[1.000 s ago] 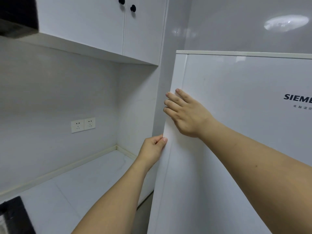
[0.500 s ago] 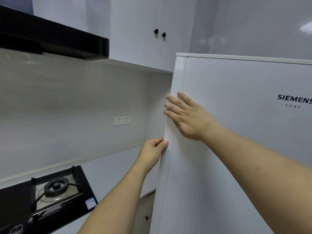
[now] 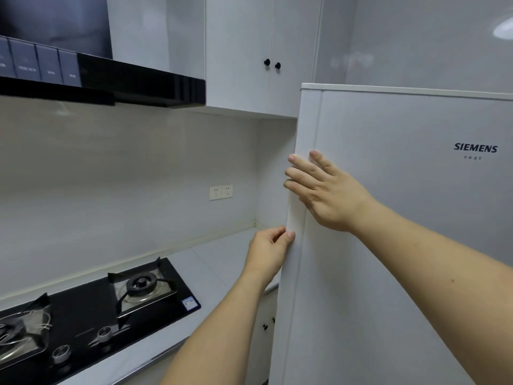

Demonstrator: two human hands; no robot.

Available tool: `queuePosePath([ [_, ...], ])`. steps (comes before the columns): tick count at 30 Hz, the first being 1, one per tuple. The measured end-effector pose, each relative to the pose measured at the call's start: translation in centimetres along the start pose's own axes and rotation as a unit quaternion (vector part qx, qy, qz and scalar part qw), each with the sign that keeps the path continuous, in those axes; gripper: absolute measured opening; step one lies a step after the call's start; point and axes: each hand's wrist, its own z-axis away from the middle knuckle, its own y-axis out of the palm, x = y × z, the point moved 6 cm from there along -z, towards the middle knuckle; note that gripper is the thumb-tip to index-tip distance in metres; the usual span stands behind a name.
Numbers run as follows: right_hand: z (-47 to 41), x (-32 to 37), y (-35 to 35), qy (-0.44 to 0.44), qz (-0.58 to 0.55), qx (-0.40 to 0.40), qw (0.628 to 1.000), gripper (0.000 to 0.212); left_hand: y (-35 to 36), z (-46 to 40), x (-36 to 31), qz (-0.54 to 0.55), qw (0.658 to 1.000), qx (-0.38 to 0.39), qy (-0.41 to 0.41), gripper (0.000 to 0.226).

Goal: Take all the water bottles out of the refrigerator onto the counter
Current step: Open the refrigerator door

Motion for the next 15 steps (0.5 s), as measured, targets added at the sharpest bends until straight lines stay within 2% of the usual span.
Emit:
queuePosePath([
  [6,1.4,0.9,-4.1,0.003,0.018,0.023,1.000,0.045,0.2,4.4,-1.8,-0.028,0.999,-0.017,0.035,0.021],
  [15,5.1,1.9,-11.5,0.007,0.018,0.000,1.000,0.044,1.4,11.9,-4.6,-0.086,0.995,-0.020,0.055,0.050],
])
